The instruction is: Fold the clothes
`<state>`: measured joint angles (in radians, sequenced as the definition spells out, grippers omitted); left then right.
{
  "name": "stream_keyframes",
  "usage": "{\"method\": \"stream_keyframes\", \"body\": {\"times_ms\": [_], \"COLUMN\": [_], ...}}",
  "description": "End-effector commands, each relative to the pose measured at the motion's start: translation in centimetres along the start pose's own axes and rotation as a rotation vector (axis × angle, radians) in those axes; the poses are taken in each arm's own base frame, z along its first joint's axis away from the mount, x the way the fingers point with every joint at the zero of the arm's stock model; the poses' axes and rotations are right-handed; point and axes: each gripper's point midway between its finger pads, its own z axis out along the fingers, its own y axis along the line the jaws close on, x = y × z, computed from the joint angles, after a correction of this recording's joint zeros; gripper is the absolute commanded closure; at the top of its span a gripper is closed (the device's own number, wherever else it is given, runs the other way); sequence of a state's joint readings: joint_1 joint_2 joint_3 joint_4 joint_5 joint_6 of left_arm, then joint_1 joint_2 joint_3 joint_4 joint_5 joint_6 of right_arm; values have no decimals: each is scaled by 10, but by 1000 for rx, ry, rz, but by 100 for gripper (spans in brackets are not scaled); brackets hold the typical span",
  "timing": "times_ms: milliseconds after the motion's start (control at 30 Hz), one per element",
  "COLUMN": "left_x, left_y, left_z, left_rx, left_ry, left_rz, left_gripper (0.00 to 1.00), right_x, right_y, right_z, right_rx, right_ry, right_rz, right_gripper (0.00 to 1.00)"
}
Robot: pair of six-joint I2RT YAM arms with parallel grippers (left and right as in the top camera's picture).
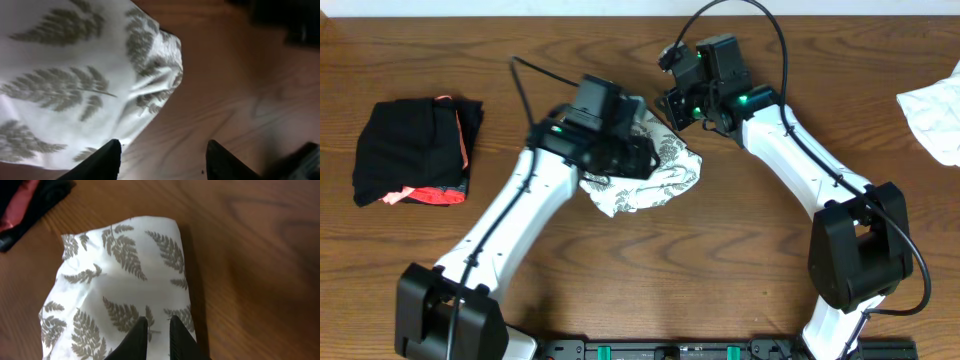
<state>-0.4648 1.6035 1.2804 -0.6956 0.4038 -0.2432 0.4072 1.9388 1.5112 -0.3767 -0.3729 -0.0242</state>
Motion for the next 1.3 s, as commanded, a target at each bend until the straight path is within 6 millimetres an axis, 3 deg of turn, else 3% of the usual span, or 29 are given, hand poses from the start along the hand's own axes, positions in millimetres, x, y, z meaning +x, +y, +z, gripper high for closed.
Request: {"method": "stream_keyframes", "body": {"times_ms": [0,167,300,433,533,633,767,967,1133,1267], "left_x": [14,33,35,41,59,71,73,70,65,64], "left_y": [1,-19,-22,-8,10,26,73,166,212,238], "left_z": [11,35,66,103,129,141,122,55,27,12], "left_rx": [-150,-183,-188,-212,-256,-305,-522,-954,-1042,-1058], "left_ry": [-5,18,2,41,118,170,165,131,118,100], "left_rz": [28,127,128,57,26,11,-45,-165,-281,-385], "left_gripper": [45,45,45,45,45,45,45,45,45,45], "right_x": [-14,-15,-15,-9,-2,3,16,30,30,22], "right_y": [-15,-53,-82,-107,-121,-128,-135,-128,-112,-77], "right_z": [2,-2,-17,-41,-58,-68,-75,-75,-70,-59], "right_rx": [50,201,291,330,355,369,378,347,264,104], "right_ry": [-27,-32,-28,1,19,35,75,130,136,125], "right_rz": [-15,4,36,115,150,174,205,227,229,122], "right_gripper": [85,85,83,85,87,87,89,89,89,90]}}
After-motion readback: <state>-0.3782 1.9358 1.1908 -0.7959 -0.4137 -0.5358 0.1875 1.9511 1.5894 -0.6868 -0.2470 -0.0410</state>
